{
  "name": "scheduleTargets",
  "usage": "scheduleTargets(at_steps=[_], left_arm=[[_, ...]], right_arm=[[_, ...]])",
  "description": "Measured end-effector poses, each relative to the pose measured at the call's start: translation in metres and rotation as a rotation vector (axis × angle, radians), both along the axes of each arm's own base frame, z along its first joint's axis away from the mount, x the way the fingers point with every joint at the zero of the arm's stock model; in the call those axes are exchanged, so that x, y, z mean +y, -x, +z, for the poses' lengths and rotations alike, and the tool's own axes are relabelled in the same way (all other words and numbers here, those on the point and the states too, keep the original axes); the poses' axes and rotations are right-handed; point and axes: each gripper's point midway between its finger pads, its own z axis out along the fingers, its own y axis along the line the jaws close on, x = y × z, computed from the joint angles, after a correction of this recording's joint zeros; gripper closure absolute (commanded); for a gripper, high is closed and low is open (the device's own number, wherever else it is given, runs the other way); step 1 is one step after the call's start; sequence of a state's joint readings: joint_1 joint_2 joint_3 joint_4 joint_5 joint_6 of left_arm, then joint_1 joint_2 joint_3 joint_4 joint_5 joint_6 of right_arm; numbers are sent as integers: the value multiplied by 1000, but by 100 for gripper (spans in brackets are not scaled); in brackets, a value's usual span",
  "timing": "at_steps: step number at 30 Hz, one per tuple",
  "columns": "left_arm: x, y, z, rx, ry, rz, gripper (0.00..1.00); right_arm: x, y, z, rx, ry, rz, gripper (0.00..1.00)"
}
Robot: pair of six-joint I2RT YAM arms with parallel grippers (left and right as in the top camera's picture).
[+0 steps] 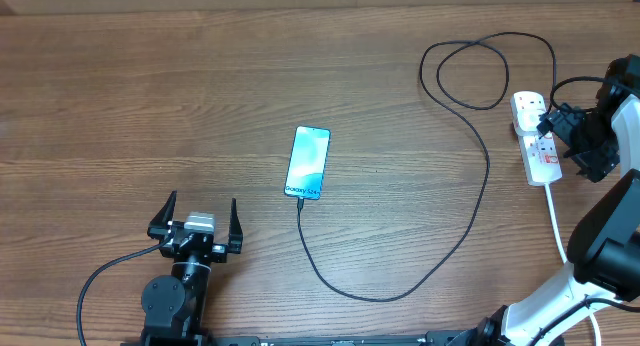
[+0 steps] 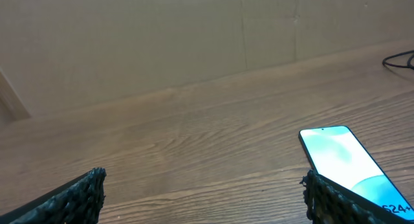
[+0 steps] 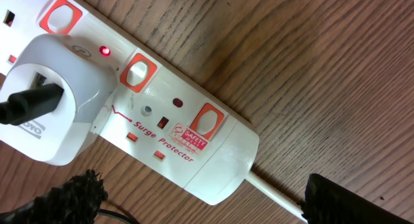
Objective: Plug charger to phone and switch on socket
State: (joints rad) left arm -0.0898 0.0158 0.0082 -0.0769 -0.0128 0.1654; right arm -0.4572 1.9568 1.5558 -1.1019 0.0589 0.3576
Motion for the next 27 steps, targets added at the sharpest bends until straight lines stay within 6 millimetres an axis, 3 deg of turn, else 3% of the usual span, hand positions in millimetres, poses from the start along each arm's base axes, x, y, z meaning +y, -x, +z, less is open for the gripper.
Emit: scheduleTargets(at_steps=[15, 20, 27], left_arm=[[0, 0, 0, 0, 0, 0, 0], [0, 0, 0, 0, 0, 0, 0], [0, 0, 0, 0, 0, 0, 0]], right_arm=[[5, -3, 8, -18, 9, 15, 0], [24, -13, 52, -125, 57, 69, 0], [60, -10, 150, -370, 147, 149, 0]])
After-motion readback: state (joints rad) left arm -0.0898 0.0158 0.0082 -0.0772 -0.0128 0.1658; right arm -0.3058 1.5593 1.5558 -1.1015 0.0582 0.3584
